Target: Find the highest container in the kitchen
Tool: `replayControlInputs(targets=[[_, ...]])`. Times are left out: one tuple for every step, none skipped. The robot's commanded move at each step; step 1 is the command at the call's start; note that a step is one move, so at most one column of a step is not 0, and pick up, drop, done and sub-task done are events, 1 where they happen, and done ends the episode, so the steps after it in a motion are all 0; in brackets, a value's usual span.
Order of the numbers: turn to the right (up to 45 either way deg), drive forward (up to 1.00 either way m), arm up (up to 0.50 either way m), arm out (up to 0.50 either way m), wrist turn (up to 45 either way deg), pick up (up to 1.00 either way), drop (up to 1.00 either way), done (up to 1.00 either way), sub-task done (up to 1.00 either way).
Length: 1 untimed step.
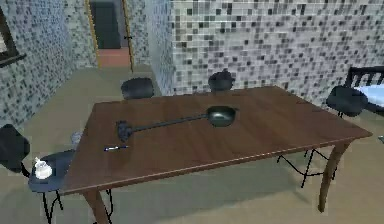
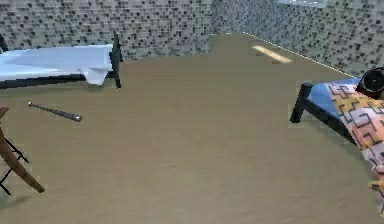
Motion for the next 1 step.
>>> replayControlInputs(targets=[[-45.0, 0.00, 0.00, 0.00, 0.0, 0.00, 0.00, 0.00, 0.00]])
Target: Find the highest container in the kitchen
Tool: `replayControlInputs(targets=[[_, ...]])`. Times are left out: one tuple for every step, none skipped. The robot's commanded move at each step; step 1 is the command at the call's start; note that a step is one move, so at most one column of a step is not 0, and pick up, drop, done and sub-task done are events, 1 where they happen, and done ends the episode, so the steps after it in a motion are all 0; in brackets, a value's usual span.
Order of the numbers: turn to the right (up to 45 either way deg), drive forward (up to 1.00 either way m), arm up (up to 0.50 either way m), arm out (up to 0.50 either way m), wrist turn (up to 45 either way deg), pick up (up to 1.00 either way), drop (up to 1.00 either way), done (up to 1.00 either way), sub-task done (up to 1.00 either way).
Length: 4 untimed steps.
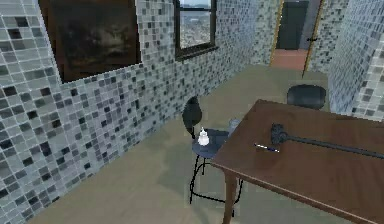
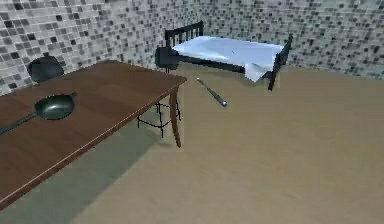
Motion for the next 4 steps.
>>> replayControlInputs(targets=[[-33.0, 0.00, 0.00, 0.00, 0.0, 0.00, 0.00, 0.00, 0.00], [0.0, 1.00, 0.00, 0.00, 0.0, 0.00, 0.00, 0.00, 0.00], [42.0, 0.00, 0.00, 0.00, 0.0, 0.00, 0.00, 0.00, 0.00], [0.0, 0.45, 0.00, 0.00, 0.0, 0.00, 0.00, 0.00, 0.00]])
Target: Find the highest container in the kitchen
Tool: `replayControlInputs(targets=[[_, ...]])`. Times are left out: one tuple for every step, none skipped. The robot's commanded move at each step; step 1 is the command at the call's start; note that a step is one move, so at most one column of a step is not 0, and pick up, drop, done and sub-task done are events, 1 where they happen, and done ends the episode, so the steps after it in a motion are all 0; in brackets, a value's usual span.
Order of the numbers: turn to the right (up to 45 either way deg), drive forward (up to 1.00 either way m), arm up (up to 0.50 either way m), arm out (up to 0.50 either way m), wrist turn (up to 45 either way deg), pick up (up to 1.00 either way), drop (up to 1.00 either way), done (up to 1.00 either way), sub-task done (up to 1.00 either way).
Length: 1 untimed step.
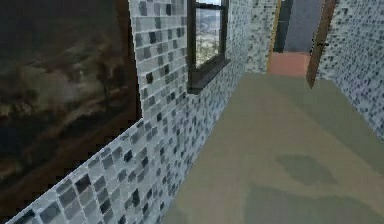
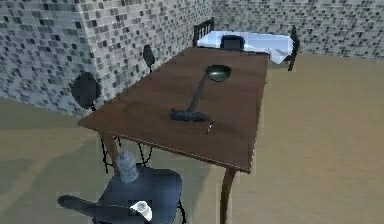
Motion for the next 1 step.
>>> replayControlInputs(targets=[[18.0, 0.00, 0.00, 0.00, 0.0, 0.00, 0.00, 0.00, 0.00]])
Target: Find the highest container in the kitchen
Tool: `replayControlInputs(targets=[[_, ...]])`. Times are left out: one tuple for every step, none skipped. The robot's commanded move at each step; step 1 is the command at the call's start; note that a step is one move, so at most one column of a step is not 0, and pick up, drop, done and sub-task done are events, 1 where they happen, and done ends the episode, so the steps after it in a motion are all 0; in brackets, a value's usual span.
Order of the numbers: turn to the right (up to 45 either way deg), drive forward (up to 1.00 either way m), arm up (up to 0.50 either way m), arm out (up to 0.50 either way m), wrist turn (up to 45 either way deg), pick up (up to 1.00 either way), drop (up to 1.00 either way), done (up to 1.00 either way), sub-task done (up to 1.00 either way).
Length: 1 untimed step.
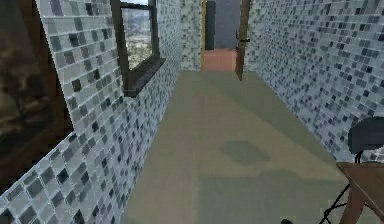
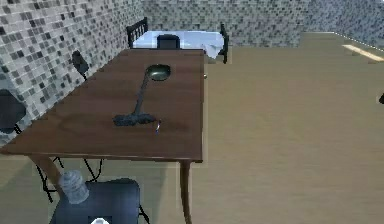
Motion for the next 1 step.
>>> replayControlInputs(targets=[[3.0, 0.00, 0.00, 0.00, 0.0, 0.00, 0.00, 0.00, 0.00]])
